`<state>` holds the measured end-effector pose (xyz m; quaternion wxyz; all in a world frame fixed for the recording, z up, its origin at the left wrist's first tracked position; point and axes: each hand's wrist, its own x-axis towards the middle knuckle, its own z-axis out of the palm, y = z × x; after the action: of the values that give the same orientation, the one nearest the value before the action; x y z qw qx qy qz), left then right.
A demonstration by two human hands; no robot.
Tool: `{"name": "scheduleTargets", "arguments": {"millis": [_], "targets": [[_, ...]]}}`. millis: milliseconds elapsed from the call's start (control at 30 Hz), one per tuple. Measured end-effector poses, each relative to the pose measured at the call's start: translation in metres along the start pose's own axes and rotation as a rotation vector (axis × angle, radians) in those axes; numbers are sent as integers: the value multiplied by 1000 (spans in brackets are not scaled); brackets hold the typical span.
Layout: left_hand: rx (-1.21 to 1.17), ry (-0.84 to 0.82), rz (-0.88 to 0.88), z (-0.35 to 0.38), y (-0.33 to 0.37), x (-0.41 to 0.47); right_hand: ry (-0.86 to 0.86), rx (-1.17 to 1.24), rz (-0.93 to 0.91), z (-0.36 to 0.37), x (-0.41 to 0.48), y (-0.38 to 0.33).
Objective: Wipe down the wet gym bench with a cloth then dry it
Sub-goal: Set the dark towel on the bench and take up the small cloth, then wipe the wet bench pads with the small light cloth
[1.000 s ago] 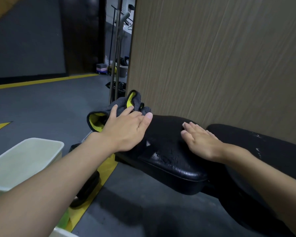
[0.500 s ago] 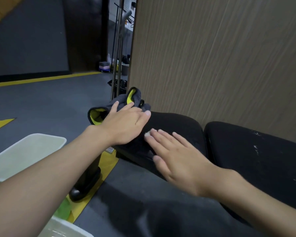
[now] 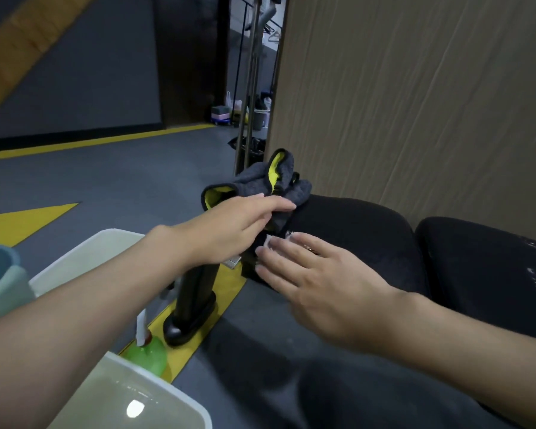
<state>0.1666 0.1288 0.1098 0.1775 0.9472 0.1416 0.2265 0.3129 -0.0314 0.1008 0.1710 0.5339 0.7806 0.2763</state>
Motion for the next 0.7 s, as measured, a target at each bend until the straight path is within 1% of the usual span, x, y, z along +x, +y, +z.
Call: {"name": "scheduleTargets", "arguments": {"millis": [100, 200, 267, 467, 567, 633, 700], "targets": [[-17, -16, -39, -5, -1, 4, -51, -173, -55, 0, 26, -12], [-41, -28, -55, -4, -5, 5, -138, -337, -96, -3, 44, -25], [-41, -29, -43, -2, -5, 5, -166, -393, -105, -5, 45, -29], [103, 44, 49, 5, 1, 3, -167, -393, -84, -3, -4, -34], [134, 63, 76, 6, 2, 3, -102, -376, -14, 3, -39, -35], [163, 74, 89, 8, 3, 3, -73, -309, 60, 9, -61, -34], [215, 88, 108, 11, 5, 3, -44, -177, 121, 12, -78, -36]]}}
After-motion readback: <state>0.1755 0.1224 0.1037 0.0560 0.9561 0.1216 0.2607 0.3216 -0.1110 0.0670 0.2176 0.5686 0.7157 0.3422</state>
